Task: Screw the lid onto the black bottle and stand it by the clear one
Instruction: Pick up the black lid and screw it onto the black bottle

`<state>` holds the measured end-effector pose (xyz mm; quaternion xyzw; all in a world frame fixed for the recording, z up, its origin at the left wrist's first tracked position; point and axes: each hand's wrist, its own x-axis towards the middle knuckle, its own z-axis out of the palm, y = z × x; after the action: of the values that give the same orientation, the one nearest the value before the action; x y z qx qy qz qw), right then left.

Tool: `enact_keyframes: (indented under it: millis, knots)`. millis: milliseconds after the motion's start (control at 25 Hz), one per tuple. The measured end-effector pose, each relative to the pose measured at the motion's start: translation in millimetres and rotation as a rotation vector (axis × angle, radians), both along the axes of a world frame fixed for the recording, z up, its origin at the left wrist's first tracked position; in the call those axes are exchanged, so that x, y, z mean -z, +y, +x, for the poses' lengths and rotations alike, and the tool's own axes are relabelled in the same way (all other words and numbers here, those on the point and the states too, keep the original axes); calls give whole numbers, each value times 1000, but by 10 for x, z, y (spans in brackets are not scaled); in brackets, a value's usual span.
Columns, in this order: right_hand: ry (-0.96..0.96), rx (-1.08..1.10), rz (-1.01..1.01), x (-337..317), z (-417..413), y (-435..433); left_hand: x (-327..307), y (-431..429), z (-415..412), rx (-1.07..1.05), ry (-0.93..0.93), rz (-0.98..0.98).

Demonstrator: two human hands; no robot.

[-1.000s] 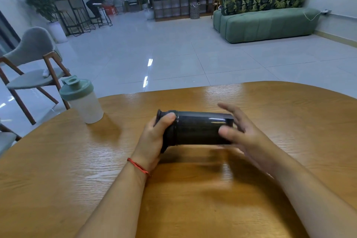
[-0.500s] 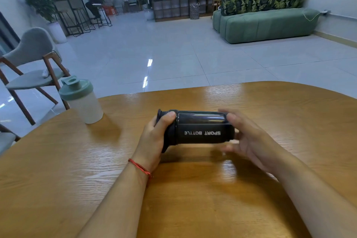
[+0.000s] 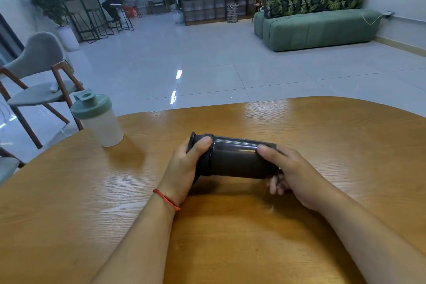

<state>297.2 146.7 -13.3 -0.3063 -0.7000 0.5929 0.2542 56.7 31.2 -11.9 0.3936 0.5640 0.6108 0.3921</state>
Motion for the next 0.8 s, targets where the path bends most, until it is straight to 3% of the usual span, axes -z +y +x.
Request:
enact_keyframes:
  millis: [80, 160, 200, 320, 480, 640, 800]
  knots:
    - [-66, -27, -199, -36, -4, 12, 30, 5, 14, 5, 50, 19]
    - [-107, -6, -216, -54, -6, -28, 29, 21, 8, 19, 4, -10]
    - [-104, 35, -115, -42, -11, -53, 19, 33, 9, 25, -65, -42]
    - [-9, 105, 479, 3, -25, -142, -61, 48, 76, 39, -240, -216]
    - [276, -15, 932, 38, 12, -97, -96, 66, 95, 50, -369, -292]
    - [294, 89, 1090, 39, -19, -86, -109, 70, 123, 76, -443, -301]
    - [300, 228, 1072, 31, -52, -73, -116, 74, 227, 54, -387, -234]
